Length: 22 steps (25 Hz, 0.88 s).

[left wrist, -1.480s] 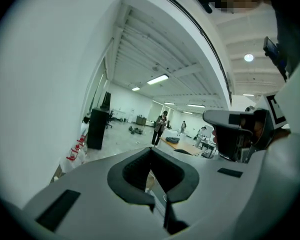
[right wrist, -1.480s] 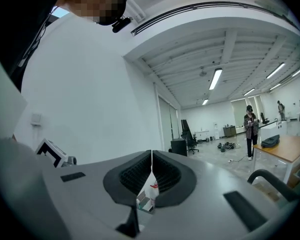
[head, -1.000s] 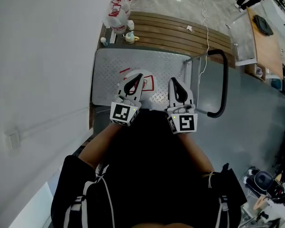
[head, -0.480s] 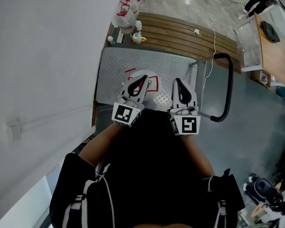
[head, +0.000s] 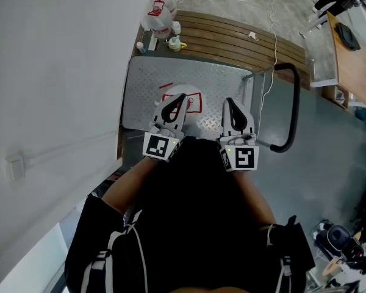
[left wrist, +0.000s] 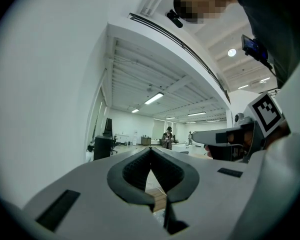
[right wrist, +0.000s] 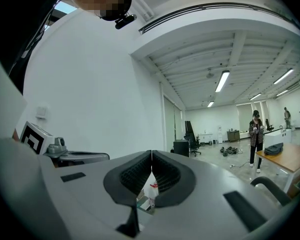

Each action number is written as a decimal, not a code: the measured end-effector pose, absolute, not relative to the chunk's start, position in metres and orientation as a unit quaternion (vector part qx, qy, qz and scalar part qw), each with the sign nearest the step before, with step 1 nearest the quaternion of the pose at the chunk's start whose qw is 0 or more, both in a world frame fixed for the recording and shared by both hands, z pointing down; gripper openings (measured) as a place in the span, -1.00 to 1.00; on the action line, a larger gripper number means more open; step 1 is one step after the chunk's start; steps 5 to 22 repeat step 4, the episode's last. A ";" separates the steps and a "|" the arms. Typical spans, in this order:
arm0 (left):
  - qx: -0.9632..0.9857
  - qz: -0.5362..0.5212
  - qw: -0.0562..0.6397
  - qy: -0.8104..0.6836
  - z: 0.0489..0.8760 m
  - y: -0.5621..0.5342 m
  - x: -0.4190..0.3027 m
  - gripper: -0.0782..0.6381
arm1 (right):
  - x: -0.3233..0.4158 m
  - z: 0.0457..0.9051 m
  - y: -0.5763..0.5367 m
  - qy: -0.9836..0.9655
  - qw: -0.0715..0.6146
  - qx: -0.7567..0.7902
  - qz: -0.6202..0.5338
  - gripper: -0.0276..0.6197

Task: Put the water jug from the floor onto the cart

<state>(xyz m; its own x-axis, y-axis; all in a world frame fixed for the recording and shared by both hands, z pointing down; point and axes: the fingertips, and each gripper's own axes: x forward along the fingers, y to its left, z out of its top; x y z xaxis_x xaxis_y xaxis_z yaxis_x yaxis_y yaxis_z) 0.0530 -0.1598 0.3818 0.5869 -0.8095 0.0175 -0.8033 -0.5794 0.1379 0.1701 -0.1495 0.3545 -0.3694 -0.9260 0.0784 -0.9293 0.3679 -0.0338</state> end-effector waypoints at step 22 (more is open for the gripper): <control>0.888 -0.026 0.062 -0.455 0.379 -0.164 0.055 -0.73 | 0.177 0.346 -0.154 -0.825 0.017 0.564 0.023 -0.86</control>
